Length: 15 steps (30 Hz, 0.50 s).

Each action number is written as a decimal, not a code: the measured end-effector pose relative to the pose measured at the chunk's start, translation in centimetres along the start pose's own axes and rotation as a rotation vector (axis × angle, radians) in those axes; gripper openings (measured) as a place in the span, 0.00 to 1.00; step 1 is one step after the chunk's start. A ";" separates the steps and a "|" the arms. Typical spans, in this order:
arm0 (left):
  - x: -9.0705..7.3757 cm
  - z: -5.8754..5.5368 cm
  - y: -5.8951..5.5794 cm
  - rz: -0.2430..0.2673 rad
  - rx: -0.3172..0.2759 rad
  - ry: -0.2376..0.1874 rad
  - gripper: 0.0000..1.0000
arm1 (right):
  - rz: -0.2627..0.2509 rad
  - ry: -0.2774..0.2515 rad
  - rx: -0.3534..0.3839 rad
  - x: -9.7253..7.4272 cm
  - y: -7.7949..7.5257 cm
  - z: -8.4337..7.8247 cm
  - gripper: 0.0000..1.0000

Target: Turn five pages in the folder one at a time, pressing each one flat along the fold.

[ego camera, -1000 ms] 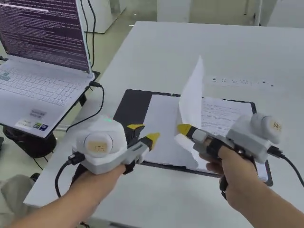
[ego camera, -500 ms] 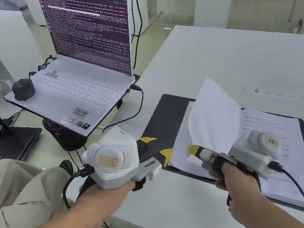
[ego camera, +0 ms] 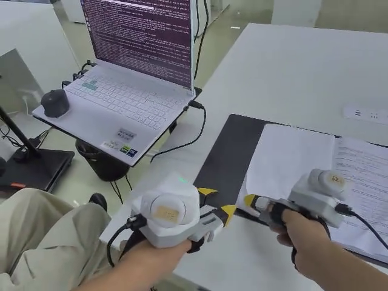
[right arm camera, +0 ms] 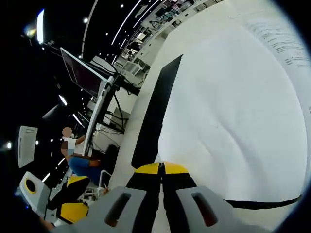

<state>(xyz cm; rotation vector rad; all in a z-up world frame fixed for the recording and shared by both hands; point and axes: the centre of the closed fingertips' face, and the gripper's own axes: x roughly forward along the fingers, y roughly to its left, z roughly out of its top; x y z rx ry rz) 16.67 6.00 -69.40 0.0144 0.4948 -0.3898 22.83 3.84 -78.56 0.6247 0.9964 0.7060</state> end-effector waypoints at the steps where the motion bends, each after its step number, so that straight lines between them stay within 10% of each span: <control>1: 0.2 -0.1 0.0 -0.001 0.002 0.003 0.24 | 0.020 0.002 0.009 0.0 0.2 -0.1 0.00; 9: 2.6 -1.1 -0.5 -0.019 0.030 0.046 0.24 | 0.202 -0.063 0.034 -2.3 2.1 1.4 0.15; 15: 6.4 -1.3 -2.3 -0.067 0.089 0.069 0.24 | 0.171 -0.117 0.044 -5.7 -0.4 4.2 0.06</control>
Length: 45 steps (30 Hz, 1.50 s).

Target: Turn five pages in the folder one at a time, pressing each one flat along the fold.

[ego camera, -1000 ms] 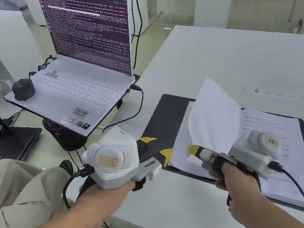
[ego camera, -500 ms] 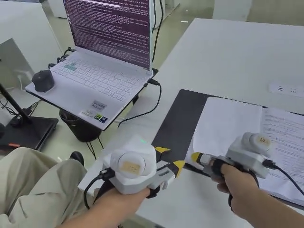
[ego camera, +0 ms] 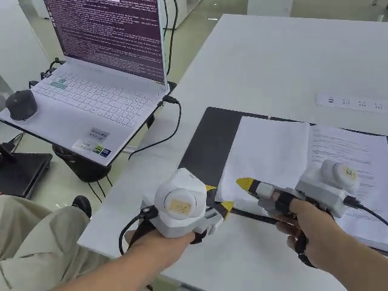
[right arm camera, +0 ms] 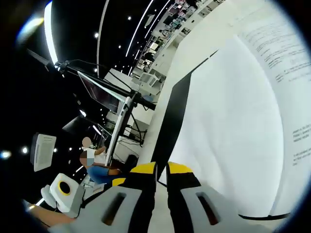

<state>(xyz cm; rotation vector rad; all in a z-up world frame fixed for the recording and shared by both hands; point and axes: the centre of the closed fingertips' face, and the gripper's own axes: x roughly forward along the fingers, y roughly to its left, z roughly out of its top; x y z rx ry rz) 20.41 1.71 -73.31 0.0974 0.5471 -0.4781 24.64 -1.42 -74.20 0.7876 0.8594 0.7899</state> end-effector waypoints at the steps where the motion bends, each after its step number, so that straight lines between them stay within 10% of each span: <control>1: 0.5 0.0 0.0 -0.002 -0.002 0.000 0.24 | -0.001 -0.004 0.002 -0.2 -0.2 0.2 0.06; 18: 4.9 -3.7 1.7 0.081 -0.026 0.115 0.22 | -0.089 -0.056 0.020 -2.8 -4.2 5.3 0.00; 32: 4.8 -3.6 1.7 0.089 -0.014 0.060 0.22 | -0.101 -0.140 0.316 -2.3 -8.4 9.5 0.00; 45: 4.9 -3.7 1.8 0.095 -0.015 0.052 0.22 | -0.108 -0.208 0.426 -1.2 -10.0 12.8 0.00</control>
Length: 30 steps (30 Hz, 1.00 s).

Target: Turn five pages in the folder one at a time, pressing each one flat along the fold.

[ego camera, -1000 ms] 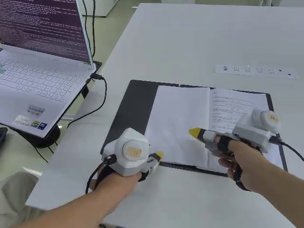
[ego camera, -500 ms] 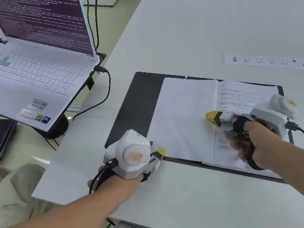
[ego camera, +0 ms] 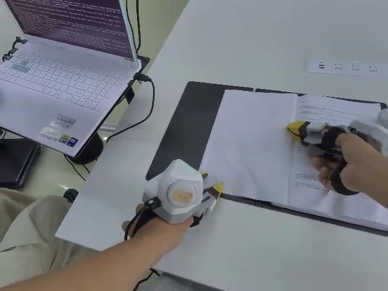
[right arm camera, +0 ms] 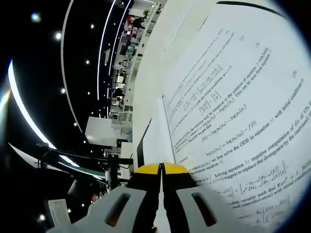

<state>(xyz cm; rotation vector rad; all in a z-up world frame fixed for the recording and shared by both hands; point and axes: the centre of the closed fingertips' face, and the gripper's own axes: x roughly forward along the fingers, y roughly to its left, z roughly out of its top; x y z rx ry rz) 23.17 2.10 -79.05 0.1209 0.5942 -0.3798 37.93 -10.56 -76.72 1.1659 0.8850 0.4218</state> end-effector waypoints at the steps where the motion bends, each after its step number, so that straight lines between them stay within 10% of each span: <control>1: 0.0 0.0 0.0 0.000 -0.001 0.000 0.22 | -0.006 -0.004 0.000 0.2 0.0 0.2 0.00; 30: 0.0 -0.1 0.0 0.005 0.000 -0.022 0.22 | -0.016 -0.244 0.151 5.4 1.0 7.9 0.00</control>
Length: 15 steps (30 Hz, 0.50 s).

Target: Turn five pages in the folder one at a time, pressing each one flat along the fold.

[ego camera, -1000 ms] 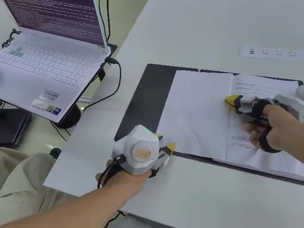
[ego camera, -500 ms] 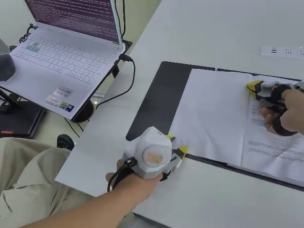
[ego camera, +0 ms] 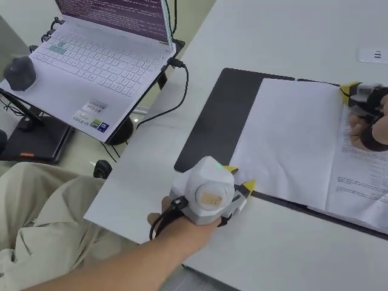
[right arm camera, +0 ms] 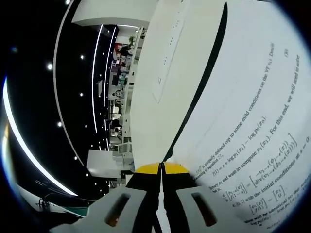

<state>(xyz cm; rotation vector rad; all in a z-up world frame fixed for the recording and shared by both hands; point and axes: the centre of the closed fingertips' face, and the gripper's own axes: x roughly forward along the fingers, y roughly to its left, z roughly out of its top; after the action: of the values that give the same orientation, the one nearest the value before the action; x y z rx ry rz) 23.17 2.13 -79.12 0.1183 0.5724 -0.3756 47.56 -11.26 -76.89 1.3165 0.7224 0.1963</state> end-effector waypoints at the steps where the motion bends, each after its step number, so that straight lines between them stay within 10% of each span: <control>1: 0.0 0.0 0.0 0.000 -0.001 -0.001 0.22 | -0.002 0.000 -0.002 0.0 0.0 0.0 0.00; 15: 0.0 0.0 0.0 -0.001 0.006 0.002 0.22 | -0.007 0.182 -0.041 -2.5 -0.9 -2.6 0.00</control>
<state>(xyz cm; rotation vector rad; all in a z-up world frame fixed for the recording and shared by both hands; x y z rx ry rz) 23.19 2.13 -79.14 0.1239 0.5734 -0.3784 43.90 -10.70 -77.01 1.2677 0.8722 0.3262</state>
